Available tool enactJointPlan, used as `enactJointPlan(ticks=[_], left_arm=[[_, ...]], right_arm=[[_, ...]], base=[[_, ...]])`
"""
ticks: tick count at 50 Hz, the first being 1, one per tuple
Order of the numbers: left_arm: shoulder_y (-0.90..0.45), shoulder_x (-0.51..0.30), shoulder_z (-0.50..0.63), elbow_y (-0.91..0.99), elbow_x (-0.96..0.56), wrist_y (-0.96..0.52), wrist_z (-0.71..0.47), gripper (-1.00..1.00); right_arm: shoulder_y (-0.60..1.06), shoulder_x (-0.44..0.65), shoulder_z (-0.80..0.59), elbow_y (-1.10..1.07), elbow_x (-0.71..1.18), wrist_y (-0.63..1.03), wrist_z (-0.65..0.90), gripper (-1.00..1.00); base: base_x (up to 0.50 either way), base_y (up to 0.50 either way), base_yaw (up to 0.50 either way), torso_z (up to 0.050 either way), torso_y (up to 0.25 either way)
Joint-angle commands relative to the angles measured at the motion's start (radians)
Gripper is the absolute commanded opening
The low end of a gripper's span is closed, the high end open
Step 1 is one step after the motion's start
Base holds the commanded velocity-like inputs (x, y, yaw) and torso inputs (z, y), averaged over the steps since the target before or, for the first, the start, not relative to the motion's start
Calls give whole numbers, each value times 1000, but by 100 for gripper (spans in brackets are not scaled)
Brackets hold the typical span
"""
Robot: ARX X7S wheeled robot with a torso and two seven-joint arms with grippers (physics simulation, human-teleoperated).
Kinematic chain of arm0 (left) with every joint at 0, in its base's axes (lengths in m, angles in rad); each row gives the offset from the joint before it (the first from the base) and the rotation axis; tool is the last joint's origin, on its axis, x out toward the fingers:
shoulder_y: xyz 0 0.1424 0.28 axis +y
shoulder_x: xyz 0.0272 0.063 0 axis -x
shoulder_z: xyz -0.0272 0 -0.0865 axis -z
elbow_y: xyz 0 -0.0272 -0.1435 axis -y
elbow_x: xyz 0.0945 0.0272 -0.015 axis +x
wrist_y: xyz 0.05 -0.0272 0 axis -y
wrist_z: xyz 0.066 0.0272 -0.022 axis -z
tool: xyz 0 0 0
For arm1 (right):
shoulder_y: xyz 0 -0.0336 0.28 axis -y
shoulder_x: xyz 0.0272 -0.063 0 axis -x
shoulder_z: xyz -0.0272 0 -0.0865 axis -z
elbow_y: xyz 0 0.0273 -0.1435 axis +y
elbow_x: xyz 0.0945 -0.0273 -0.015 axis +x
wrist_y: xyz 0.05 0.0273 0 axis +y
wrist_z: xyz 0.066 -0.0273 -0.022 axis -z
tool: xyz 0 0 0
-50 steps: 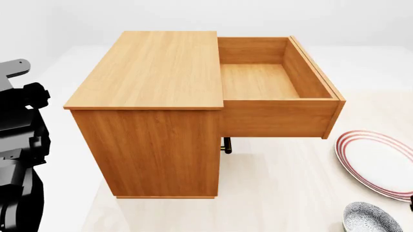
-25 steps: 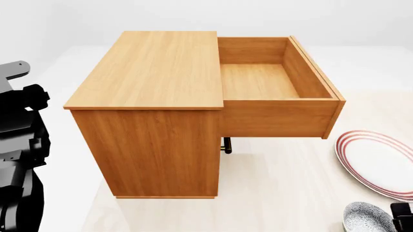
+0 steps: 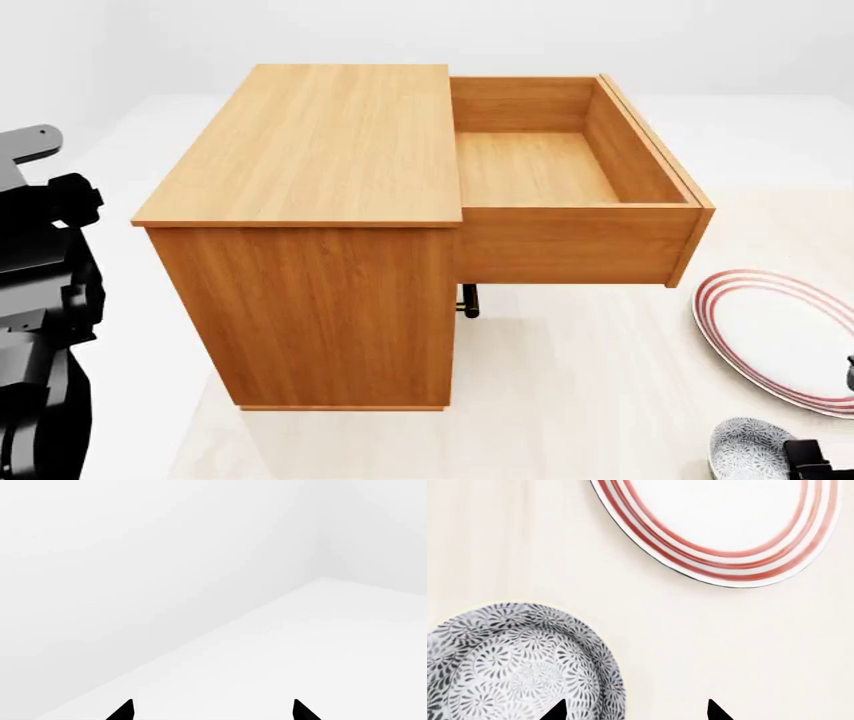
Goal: Open the top drawer of the cabinet and put the bowl in it.
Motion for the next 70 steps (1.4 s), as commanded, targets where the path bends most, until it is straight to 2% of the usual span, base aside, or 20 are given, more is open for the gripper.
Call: enactJointPlan(ticks=[1,42,43,58,70], left_arm=[[1,2,0,0,0,-1,-1,100],[7,8,6,0,0,3,-5,100],[6,8,5,0,0,3,-5,100],[8,9,-1,0,-1,6,-5,100],[8,11,-6,0,-1,9,-7,100]], right_arm=[[22,-47,-52,59,-51,-39,-22,100],[31,-129,-143,209,-144,-155,-81,100],[31,-128,-141,208,-145,-157,-77,-100],[15,-109,-133,166,-129,-156,-78,-100],[-58,-17,61,-36,37,-132,27,-100]], base=[[0,0,0,0,0],[0,0,0,0,0],[0,0,3,0,0],[0,0,0,0,0],[1,0,0,0,0]])
